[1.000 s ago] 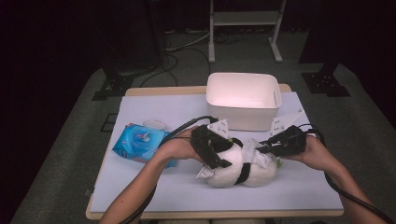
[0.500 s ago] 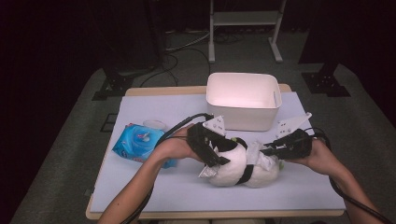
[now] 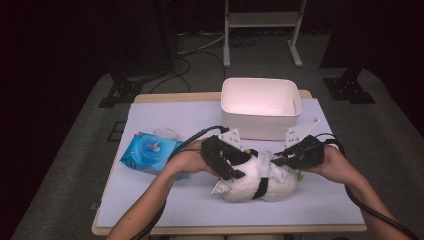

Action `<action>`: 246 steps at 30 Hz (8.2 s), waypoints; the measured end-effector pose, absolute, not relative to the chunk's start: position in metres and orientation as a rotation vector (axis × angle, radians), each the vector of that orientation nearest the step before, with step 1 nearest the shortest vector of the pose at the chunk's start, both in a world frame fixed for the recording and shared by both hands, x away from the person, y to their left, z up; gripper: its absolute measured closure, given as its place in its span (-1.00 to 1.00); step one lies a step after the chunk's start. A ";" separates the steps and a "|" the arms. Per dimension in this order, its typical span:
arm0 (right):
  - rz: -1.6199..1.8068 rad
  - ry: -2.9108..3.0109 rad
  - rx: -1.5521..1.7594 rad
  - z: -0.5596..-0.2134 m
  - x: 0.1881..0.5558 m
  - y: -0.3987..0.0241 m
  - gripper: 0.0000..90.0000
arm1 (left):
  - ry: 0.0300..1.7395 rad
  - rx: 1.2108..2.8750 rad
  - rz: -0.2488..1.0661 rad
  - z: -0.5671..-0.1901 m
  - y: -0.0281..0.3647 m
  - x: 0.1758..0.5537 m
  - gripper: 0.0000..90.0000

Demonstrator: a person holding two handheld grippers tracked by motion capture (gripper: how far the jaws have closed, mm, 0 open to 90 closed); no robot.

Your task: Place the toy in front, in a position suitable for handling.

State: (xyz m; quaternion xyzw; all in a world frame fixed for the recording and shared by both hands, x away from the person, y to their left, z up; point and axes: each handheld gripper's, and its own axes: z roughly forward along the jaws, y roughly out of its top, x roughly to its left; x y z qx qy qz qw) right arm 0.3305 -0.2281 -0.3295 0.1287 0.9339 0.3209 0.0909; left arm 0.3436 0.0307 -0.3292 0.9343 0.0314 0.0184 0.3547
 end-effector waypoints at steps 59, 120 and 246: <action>1.026 2.731 0.485 -0.337 0.325 -0.253 0.76 | 0.142 2.344 -0.048 -0.341 0.036 0.331 -0.75; 1.230 2.645 0.440 -0.304 0.318 -0.255 0.76 | 0.095 2.347 0.025 -0.306 0.035 0.335 -0.20; 1.180 2.620 0.344 -0.273 0.315 -0.238 0.77 | 0.216 2.218 -0.089 -0.332 0.036 0.349 -0.56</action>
